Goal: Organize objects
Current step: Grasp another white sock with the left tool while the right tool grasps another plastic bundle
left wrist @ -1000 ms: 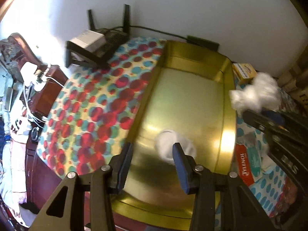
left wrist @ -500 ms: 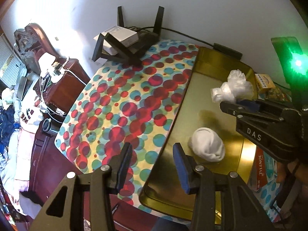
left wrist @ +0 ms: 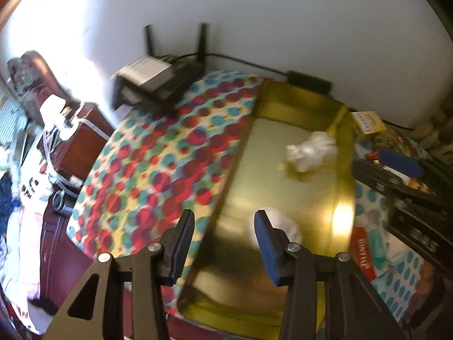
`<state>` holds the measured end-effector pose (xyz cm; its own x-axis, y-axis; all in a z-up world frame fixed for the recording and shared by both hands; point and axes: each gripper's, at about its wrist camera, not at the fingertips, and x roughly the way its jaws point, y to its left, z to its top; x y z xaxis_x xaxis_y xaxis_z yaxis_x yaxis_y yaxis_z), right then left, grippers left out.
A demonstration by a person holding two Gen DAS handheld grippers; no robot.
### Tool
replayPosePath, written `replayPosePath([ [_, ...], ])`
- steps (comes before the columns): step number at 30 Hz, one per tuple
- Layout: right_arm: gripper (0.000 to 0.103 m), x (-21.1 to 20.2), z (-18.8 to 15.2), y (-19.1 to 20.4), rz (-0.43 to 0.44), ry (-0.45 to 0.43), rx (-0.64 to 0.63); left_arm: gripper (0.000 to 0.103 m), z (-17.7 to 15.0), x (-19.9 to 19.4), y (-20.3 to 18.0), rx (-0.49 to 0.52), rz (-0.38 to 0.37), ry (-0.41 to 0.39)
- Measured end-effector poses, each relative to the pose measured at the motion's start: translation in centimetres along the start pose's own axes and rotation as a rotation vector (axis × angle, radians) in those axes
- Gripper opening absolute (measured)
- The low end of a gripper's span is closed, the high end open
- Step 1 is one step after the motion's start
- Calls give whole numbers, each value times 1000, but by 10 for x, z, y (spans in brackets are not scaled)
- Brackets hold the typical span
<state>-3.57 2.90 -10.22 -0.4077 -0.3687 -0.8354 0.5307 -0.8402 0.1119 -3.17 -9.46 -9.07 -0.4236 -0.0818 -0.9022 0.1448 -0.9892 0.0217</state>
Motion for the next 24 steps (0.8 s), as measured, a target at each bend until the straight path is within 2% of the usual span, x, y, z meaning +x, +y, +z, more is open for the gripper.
replayPosePath([
  [3,56,-29,-19,-34,-77,-34,72,45,4,-1,-25,57,-36,-14],
  [9,56,-69,-77,-122,-276,-24,299,45,5,-7,-82,182,-103,-35],
  [12,56,-84,-102,-158,-342,-17,411,45,4,-11,-107,239,-128,-46],
  [17,55,-92,-130,-201,-405,-3,532,46,3,-15,-137,302,-154,-57],
  [24,50,-72,-149,-229,-394,63,584,47,-2,-18,-169,376,-172,-51],
])
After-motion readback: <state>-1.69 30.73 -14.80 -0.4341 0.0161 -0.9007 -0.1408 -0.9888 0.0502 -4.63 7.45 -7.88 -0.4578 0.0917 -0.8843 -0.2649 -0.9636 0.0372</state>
